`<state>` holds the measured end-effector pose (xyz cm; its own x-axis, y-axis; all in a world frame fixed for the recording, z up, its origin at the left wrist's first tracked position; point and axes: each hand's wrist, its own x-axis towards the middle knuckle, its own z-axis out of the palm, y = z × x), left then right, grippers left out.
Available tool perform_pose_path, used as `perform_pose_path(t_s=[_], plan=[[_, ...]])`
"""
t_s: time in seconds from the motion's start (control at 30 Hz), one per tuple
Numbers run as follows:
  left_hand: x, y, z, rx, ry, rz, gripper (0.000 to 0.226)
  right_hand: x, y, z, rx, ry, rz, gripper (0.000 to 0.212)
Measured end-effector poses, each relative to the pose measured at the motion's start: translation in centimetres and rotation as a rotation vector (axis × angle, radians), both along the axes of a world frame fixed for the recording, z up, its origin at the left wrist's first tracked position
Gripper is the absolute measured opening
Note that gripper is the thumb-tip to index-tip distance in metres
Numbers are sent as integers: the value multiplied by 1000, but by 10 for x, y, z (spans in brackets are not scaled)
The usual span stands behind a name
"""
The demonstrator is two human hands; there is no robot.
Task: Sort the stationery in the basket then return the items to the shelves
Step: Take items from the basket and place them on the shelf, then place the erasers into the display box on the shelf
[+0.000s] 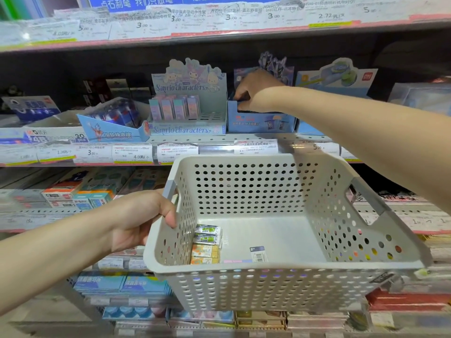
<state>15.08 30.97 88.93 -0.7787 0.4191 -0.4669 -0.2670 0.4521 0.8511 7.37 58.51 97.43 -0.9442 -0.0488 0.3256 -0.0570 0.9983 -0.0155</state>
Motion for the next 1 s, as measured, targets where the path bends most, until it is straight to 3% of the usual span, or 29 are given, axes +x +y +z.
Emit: perform_pose_path(t_s=[0.1, 0.2, 0.37, 0.53, 0.6, 0.67, 0.73, 0.83, 1.0], plan=[[0, -1, -1, -5, 1, -1, 74, 3, -3, -2, 46, 1, -3, 13], [-1, -3, -2, -6, -1, 4, 73, 4, -3, -1, -14, -5, -30, 33], [-2, -8, -6, 17, 27, 21, 84, 9, -6, -1, 78, -31, -90, 32], [-2, -12, -9, 6, 38, 14, 71, 14, 0, -5, 13, -24, -77, 46], [-1, -11, -9, 0, 41, 17, 68, 24, -1, -11, -97, 119, -15, 51], [0, -10, -8, -5, 40, 22, 66, 42, -8, -18, -197, 371, 142, 41], [2, -10, -9, -18, 39, 33, 67, 64, -20, -27, -243, 504, 331, 26], [5, -9, -10, -41, 41, 37, 71, 93, -43, -45, -250, 330, 476, 17], [13, -5, -13, -33, 29, 58, 54, 115, -69, -101, -40, -438, 425, 21]])
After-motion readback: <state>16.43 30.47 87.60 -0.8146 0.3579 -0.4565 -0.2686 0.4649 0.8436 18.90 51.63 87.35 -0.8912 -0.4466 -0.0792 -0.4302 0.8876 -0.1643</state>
